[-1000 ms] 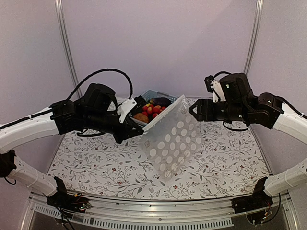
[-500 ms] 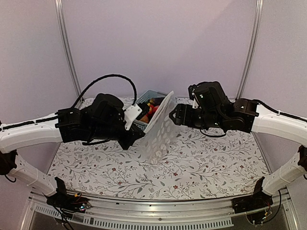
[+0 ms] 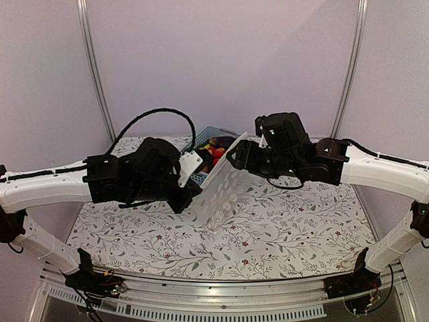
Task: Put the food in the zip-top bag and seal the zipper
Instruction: Pass from the left arm to the right
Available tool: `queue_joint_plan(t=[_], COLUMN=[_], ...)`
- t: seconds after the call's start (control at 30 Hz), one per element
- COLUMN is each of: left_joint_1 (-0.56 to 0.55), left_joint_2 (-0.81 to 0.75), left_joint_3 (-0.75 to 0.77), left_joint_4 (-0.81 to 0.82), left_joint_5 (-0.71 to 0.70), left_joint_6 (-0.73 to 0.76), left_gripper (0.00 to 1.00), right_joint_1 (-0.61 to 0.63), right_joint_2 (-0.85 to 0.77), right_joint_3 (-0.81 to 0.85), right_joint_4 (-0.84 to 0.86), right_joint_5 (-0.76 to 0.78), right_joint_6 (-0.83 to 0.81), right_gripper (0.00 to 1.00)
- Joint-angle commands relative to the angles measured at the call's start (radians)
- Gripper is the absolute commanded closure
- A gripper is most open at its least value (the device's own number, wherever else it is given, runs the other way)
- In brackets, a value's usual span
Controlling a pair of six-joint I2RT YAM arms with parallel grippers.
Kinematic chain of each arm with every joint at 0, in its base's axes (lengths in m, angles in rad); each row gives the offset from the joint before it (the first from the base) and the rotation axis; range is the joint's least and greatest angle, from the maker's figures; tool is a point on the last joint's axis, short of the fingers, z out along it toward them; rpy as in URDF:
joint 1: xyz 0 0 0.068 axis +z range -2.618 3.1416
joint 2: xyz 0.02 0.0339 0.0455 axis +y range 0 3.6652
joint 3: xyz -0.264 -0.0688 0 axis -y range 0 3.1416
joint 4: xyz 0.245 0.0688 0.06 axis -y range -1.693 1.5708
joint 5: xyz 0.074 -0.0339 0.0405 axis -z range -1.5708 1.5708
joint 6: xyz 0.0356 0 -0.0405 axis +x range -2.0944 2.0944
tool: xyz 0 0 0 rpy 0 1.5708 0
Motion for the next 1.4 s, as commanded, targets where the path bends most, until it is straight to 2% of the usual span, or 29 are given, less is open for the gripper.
queue_joint_plan(t=[0.0, 0.5, 0.93, 1.37], left_joint_1=[-0.021, -0.025, -0.027, -0.027], left_joint_2=[0.013, 0.016, 0.018, 0.013], left_joint_3=[0.008, 0.009, 0.011, 0.009], left_joint_4=[-0.014, -0.017, -0.018, -0.011], left_joint_5=[-0.016, -0.012, -0.005, 0.030], left_joint_6=[0.000, 0.003, 0.003, 0.007], left_gripper=[1.00, 1.00, 1.00, 1.00], right_joint_1=[0.008, 0.009, 0.007, 0.008], right_joint_2=[0.039, 0.132, 0.146, 0.148], right_joint_3=[0.041, 0.078, 0.061, 0.054], right_joint_4=[0.031, 0.068, 0.071, 0.074], right_joint_5=[0.010, 0.009, 0.032, 0.032], right_joint_6=[0.018, 0.025, 0.042, 0.042], right_gripper=[0.35, 0.48, 0.81, 1.00])
